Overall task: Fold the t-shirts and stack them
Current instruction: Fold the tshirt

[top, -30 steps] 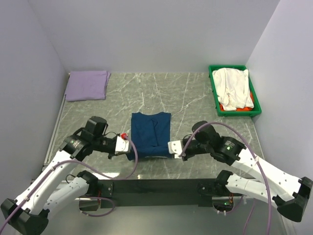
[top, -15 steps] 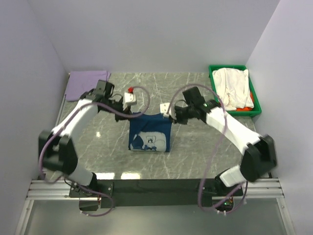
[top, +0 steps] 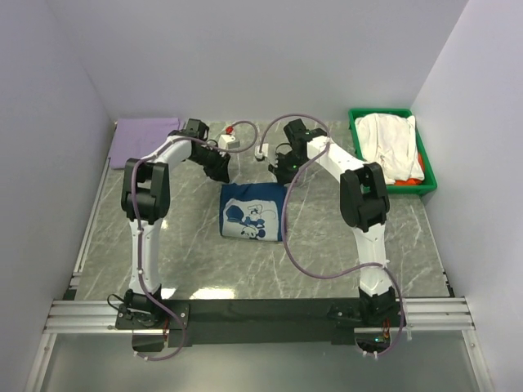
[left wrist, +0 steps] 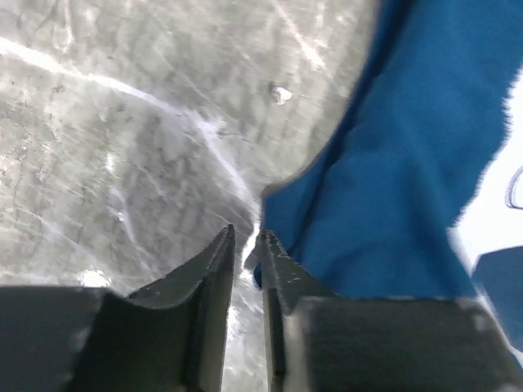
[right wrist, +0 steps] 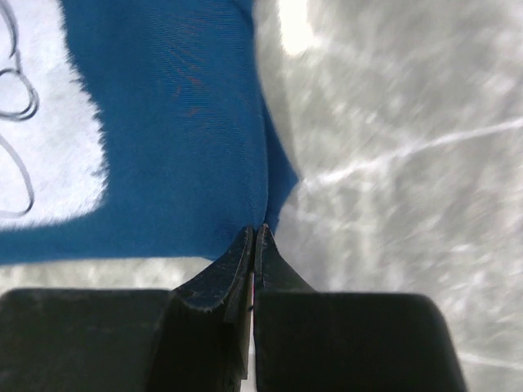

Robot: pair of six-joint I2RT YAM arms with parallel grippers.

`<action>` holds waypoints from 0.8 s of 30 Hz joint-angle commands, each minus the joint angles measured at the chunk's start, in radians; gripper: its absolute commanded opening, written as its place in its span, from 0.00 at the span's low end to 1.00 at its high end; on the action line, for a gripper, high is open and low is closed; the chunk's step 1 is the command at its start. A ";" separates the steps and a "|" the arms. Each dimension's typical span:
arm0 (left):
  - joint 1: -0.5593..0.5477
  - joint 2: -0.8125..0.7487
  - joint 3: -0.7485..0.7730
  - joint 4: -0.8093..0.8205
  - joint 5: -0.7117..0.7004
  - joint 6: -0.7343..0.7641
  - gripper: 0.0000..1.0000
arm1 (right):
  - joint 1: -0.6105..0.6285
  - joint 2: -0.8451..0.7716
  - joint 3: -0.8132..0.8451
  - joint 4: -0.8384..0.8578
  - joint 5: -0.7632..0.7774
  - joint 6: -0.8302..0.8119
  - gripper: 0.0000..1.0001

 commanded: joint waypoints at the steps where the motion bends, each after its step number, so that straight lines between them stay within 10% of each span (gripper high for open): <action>1: -0.002 0.018 0.102 -0.094 -0.004 -0.056 0.30 | -0.009 -0.032 0.039 -0.110 0.032 0.000 0.00; 13: 0.076 -0.157 -0.104 0.101 0.100 -0.397 0.65 | -0.029 -0.089 0.019 -0.096 0.017 0.136 0.02; 24: 0.030 -0.094 -0.066 0.130 0.019 -0.509 0.58 | -0.029 -0.045 0.058 -0.140 0.069 0.257 0.17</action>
